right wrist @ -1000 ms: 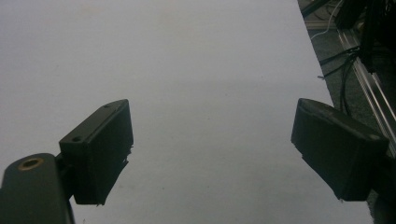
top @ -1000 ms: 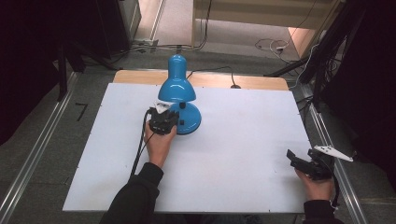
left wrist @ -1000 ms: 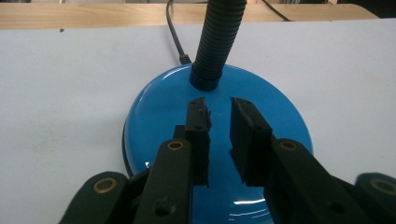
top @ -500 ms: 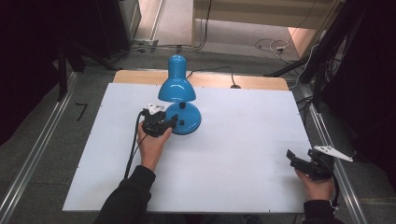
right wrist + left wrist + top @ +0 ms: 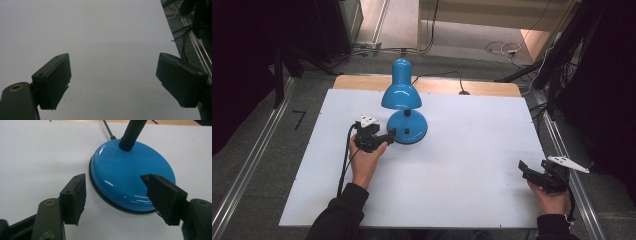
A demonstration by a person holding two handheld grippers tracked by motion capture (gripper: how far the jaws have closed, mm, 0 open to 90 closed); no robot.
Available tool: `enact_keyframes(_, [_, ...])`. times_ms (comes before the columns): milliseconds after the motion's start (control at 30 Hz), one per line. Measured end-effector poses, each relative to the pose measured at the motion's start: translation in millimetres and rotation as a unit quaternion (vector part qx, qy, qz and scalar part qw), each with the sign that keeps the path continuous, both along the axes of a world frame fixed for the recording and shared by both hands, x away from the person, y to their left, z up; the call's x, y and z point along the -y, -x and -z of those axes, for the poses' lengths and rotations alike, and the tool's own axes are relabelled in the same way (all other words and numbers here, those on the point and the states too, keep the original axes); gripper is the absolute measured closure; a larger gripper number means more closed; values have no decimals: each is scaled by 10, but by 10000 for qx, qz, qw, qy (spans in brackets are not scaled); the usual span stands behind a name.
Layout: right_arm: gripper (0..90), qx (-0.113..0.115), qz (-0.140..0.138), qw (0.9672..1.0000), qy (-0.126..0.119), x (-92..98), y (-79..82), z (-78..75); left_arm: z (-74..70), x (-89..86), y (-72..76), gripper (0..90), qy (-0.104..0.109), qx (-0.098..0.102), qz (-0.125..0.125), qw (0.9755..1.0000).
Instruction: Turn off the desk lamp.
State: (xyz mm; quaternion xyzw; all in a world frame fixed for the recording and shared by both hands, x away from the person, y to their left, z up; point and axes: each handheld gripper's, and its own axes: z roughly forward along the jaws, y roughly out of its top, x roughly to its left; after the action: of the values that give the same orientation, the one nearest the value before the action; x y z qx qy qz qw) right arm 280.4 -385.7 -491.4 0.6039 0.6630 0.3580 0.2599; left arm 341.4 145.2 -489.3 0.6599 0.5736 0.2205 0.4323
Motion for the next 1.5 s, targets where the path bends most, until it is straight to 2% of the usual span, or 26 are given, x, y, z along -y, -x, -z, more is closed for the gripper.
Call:
enact_keyframes(600, [114, 13, -9, 10000, -20, 12, 2, -3, -12, -224, 143, 262, 250, 29, -138, 9996])
enact_keyframes(1200, [114, 13, -8, 10000, -35, 12, 4, -6, -3, -328, 257, 238, 244, -25, -184, 9995])
enact_keyframes(1367, [114, 11, -15, 10000, -26, 7, 3, -5, -11, -356, 277, 224, 339, -39, -159, 9993])
enact_keyframes(1500, [114, 13, -17, 10000, -20, 12, 4, -6, -11, -371, 310, 223, 311, -24, -178, 9994])
